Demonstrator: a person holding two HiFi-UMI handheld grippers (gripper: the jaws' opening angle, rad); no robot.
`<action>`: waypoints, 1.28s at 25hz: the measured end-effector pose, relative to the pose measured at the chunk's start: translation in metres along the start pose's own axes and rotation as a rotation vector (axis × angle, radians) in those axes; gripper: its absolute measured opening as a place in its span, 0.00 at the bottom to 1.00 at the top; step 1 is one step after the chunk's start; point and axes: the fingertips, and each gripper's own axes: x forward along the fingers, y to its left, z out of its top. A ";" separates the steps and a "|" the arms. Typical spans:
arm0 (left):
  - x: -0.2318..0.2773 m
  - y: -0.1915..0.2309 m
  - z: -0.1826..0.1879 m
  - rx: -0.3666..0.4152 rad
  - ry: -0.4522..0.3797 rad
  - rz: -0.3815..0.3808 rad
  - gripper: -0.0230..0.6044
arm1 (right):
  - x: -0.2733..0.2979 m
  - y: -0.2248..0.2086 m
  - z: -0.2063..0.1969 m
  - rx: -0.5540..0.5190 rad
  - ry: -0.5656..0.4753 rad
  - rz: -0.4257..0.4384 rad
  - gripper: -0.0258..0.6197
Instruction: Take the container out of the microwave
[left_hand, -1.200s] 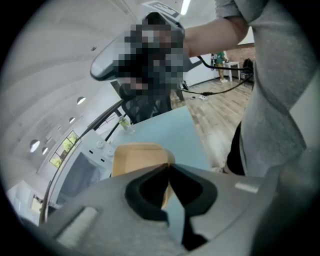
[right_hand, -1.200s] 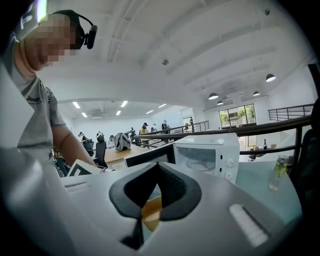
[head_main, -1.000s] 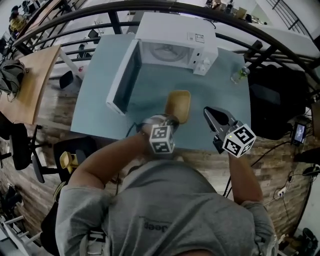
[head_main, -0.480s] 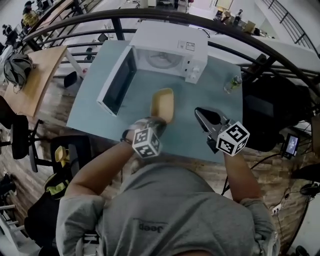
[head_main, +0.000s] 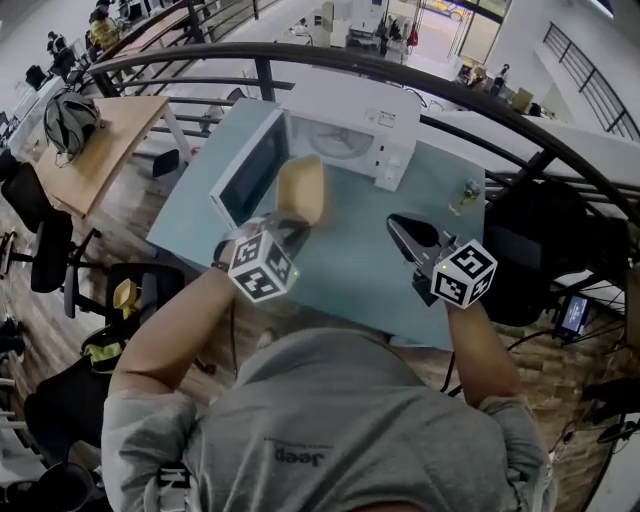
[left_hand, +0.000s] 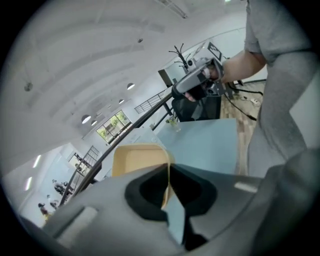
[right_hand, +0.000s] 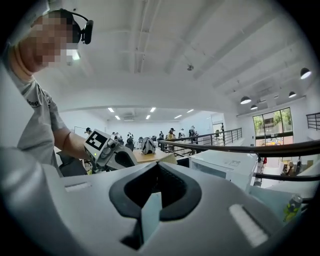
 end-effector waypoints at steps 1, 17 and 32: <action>-0.005 0.008 0.002 0.001 0.006 0.018 0.09 | 0.000 -0.001 0.003 -0.005 -0.004 0.008 0.04; -0.085 0.106 0.029 0.089 0.073 0.164 0.09 | 0.018 0.010 0.070 -0.099 -0.043 0.052 0.04; -0.142 0.183 -0.033 0.146 0.080 0.150 0.09 | 0.123 0.042 0.127 -0.144 -0.067 0.037 0.04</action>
